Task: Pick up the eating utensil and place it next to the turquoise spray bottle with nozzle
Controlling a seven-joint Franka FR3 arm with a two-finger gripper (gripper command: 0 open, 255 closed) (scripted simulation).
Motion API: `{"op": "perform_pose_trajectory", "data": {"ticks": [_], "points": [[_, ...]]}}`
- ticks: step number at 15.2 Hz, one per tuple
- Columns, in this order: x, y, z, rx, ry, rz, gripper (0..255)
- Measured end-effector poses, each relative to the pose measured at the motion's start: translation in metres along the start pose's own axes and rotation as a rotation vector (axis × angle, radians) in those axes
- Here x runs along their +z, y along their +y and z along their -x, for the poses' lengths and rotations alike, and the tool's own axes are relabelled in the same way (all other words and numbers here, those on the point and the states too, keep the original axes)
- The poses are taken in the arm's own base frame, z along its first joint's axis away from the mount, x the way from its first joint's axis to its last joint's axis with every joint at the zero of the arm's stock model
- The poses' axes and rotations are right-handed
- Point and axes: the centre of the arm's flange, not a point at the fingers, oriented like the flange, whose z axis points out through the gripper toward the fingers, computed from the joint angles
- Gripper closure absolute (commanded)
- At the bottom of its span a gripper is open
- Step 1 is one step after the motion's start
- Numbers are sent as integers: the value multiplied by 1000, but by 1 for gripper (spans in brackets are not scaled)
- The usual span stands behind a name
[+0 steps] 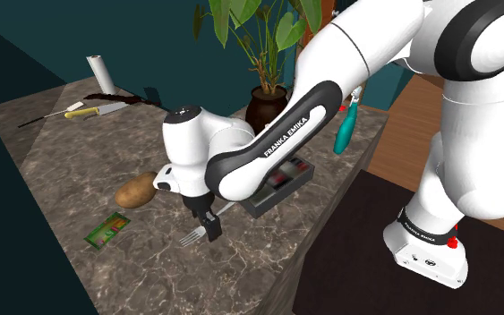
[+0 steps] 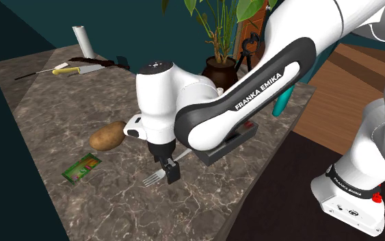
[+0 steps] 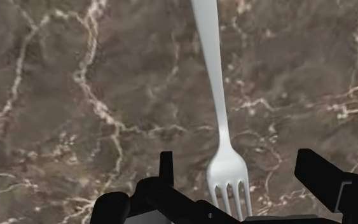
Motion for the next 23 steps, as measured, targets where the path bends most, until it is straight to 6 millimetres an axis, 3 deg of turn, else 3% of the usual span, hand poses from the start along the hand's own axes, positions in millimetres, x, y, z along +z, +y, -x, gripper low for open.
{"op": "perform_pose_trajectory", "data": {"ticks": [4,5,16,23], "points": [[1,0,0,0,0,0,0],[1,0,0,0,0,0,255],[-4,2,0,1,5,6,255],[-36,1,-2,0,1,1,255]]}}
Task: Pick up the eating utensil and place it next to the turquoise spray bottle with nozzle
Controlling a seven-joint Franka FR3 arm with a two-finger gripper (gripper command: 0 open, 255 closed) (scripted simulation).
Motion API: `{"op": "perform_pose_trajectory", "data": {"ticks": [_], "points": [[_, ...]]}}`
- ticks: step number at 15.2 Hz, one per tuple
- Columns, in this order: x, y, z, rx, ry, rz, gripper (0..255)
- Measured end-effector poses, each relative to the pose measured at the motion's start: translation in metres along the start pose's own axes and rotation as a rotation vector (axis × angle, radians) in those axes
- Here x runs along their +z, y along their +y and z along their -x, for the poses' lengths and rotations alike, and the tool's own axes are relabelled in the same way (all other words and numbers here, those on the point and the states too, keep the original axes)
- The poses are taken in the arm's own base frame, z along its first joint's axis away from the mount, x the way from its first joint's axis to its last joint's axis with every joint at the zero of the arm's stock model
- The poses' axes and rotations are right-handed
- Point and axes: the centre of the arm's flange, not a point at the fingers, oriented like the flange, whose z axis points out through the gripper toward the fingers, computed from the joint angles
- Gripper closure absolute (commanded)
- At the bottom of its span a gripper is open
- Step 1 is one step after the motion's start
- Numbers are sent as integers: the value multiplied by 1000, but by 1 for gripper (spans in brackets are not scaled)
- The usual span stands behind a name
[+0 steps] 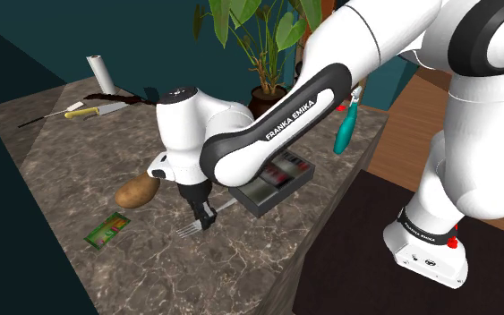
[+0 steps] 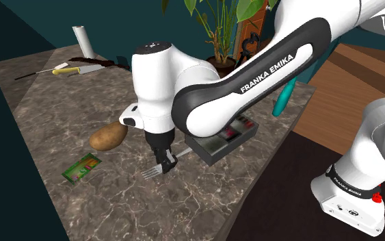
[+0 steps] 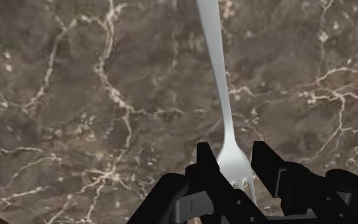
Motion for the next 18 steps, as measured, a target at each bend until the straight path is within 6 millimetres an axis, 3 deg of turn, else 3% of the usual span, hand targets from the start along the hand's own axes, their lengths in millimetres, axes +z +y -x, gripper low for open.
{"op": "perform_pose_trajectory", "data": {"ticks": [18], "points": [[-95,-3,-6,0,-1,0,255]]}}
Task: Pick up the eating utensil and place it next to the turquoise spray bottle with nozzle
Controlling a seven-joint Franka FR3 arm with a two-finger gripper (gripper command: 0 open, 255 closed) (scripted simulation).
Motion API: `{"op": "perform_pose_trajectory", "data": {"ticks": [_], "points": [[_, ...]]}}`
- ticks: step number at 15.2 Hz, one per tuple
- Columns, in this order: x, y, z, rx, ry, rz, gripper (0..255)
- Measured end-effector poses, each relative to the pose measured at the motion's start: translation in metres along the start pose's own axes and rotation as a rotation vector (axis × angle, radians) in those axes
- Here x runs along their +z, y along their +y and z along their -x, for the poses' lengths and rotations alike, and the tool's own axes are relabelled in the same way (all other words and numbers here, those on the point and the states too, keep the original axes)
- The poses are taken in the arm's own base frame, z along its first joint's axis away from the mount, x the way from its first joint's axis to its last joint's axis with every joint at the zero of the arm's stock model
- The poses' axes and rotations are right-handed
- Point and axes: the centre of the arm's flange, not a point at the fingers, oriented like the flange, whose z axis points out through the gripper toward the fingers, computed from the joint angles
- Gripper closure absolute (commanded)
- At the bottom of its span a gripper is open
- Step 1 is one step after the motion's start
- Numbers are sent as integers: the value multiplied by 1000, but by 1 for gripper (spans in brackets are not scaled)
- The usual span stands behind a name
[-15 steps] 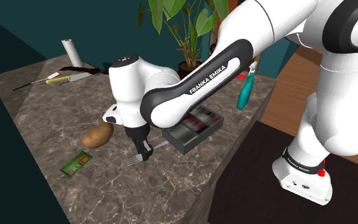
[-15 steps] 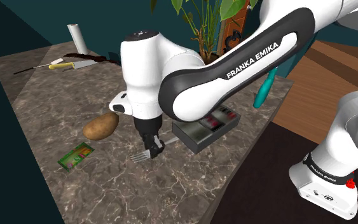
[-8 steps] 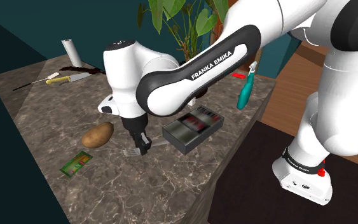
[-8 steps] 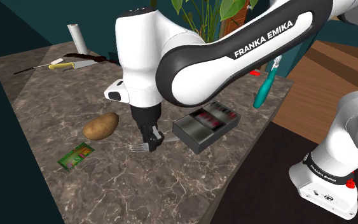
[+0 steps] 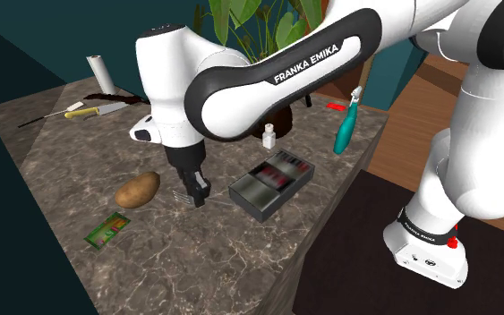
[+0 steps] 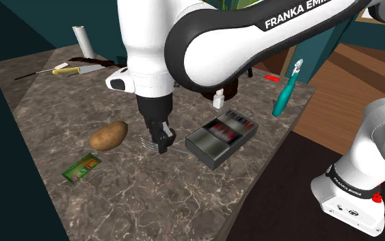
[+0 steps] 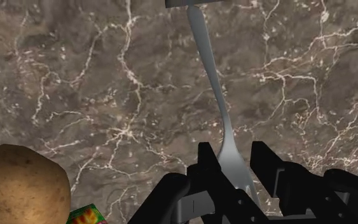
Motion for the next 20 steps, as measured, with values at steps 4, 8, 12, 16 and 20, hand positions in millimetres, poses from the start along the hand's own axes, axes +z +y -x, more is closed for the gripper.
{"op": "perform_pose_trajectory", "data": {"ticks": [4,8,12,16,20], "points": [[-21,1,-3,0,1,0,255],[-41,0,-4,0,0,0,255],[-63,-1,-6,0,0,0,255],[-84,0,-7,0,0,0,255],[-104,-1,-8,0,0,0,255]]}}
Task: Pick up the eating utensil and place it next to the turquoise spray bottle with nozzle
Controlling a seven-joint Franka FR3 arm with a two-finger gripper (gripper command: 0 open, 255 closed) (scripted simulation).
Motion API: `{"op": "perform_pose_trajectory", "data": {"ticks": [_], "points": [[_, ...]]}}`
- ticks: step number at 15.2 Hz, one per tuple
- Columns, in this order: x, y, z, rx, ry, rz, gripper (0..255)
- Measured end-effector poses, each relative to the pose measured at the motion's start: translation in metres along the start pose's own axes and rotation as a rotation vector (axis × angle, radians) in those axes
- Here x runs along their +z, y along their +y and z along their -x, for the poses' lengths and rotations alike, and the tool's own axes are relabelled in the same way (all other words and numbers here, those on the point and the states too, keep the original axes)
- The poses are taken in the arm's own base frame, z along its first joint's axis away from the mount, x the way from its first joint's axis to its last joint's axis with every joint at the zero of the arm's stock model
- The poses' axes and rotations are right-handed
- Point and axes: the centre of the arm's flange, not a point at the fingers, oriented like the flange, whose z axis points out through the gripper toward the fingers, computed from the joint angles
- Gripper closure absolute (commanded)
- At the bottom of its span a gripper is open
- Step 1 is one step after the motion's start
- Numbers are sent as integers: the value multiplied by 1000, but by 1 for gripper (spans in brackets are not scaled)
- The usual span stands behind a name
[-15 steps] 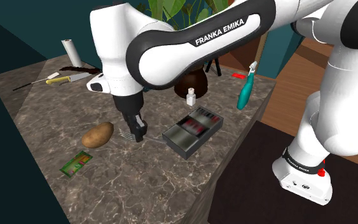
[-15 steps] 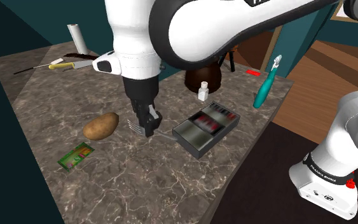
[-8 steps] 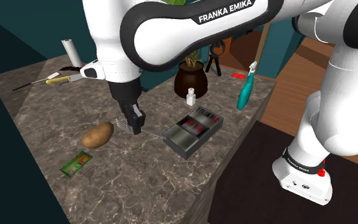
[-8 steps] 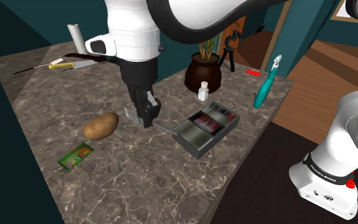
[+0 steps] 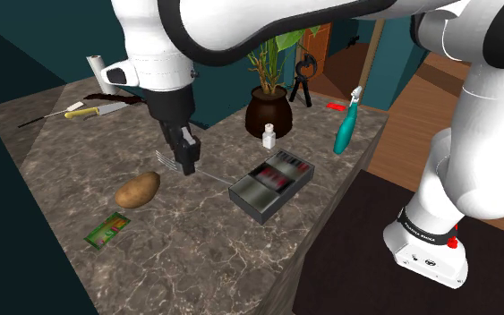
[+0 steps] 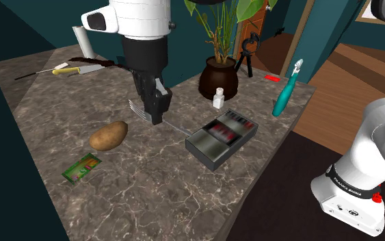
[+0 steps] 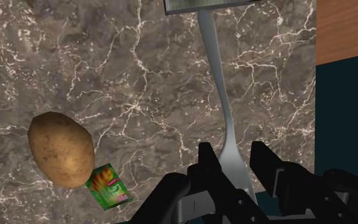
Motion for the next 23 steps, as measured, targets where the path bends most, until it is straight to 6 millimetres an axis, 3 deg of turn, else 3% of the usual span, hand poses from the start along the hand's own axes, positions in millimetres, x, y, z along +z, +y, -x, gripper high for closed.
{"op": "perform_pose_trajectory", "data": {"ticks": [14,17,23], "points": [[-74,1,-6,0,0,0,255],[-79,4,21,0,0,0,255],[-88,17,100,1,-1,0,255]]}}
